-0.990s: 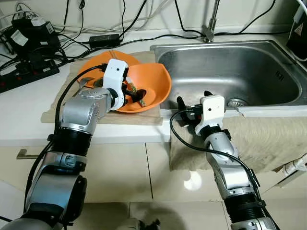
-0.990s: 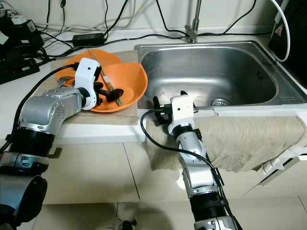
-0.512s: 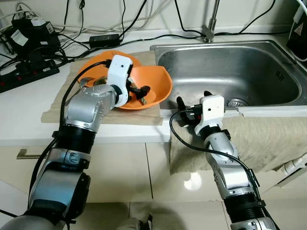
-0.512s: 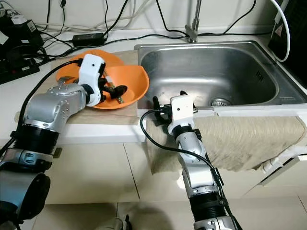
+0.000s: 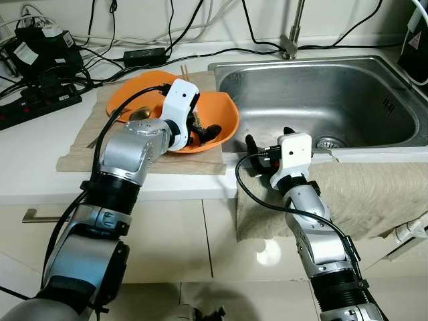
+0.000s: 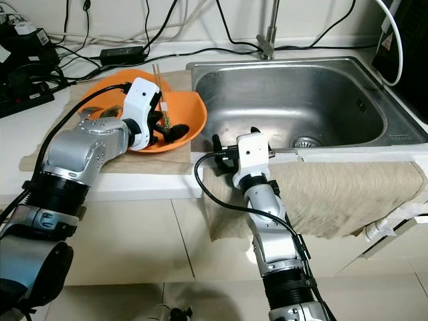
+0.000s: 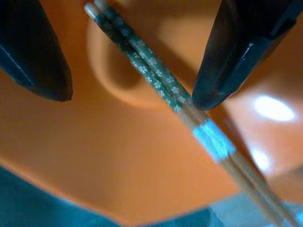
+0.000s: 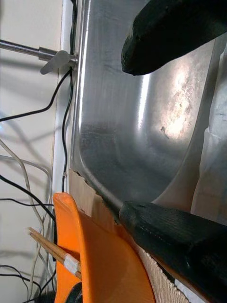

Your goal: Kitchen organization

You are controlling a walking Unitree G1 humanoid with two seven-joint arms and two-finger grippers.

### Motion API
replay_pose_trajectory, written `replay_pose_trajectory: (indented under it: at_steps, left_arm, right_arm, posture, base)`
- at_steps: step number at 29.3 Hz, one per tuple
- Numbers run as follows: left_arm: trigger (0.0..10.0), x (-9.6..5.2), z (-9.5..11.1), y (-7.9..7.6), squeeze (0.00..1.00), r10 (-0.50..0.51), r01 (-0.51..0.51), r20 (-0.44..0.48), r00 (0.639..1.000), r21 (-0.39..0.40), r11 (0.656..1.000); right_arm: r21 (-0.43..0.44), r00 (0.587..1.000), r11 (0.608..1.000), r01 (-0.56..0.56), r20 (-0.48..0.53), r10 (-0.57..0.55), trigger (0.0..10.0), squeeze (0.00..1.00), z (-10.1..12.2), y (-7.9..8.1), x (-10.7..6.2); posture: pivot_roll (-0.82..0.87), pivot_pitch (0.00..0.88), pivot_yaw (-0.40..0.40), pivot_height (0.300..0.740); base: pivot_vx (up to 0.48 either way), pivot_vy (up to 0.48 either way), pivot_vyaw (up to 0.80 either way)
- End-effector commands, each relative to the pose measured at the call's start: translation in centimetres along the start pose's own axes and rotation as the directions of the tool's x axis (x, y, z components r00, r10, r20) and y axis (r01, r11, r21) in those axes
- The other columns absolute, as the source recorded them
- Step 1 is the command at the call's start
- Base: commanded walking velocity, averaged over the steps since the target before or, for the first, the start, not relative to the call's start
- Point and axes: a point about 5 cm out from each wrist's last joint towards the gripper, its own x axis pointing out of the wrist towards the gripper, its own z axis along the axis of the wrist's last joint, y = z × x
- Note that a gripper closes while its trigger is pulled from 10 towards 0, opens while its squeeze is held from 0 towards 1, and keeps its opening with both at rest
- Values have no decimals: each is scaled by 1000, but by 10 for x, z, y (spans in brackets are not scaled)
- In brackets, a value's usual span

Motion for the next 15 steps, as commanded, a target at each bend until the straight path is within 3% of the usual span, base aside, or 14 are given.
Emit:
replay_pose_trajectory:
  at_steps: [1, 7, 10, 11, 12, 13, 15]
  left_arm:
    - [10000, 2, 0, 3, 0, 9, -10, -14, 1000, -75, 997]
    - [10000, 5, -6, 6, 0, 10, -20, -49, 999, -211, 977]
    - [10000, 5, -6, 6, 0, 12, -22, -50, 999, -213, 977]
    - [8039, 6, -6, 6, 0, 16, -27, -54, 998, -197, 980]
    - [8039, 6, -6, 6, 0, 16, -27, -54, 998, -197, 980]
    - [0, 6, -5, 7, 0, 23, -32, -53, 998, -194, 980]
    - [0, 6, -4, 7, 0, 24, -33, -49, 999, -185, 982]
  right_arm:
    - [6, 998, 1000, -8, -69, 9, 10000, 0, -14, 4, -5]
    - [6, 997, 1000, -13, -72, 13, 10000, 0, -15, 5, -5]
    - [6, 997, 1000, -14, -73, 14, 10000, 0, -15, 5, -5]
    - [6, 997, 1000, -15, -73, 15, 10000, 0, -15, 5, -5]
    - [6, 997, 1000, -15, -73, 15, 10000, 0, -15, 5, -5]
    - [5, 997, 1000, -15, -74, 15, 10000, 0, -15, 5, -5]
    - [6, 997, 1000, -14, -75, 15, 10000, 0, -15, 5, -5]
  posture:
    - [86, 0, 87, 740]
    - [88, 0, 84, 740]
    - [88, 0, 84, 740]
    - [88, 0, 83, 740]
    - [88, 0, 83, 740]
    - [87, 0, 83, 740]
    - [87, 0, 83, 740]
  base:
    - [0, 0, 0]
    - [0, 0, 0]
    - [0, 0, 0]
    - [0, 0, 0]
    - [0, 0, 0]
    - [0, 0, 0]
    - [0, 0, 0]
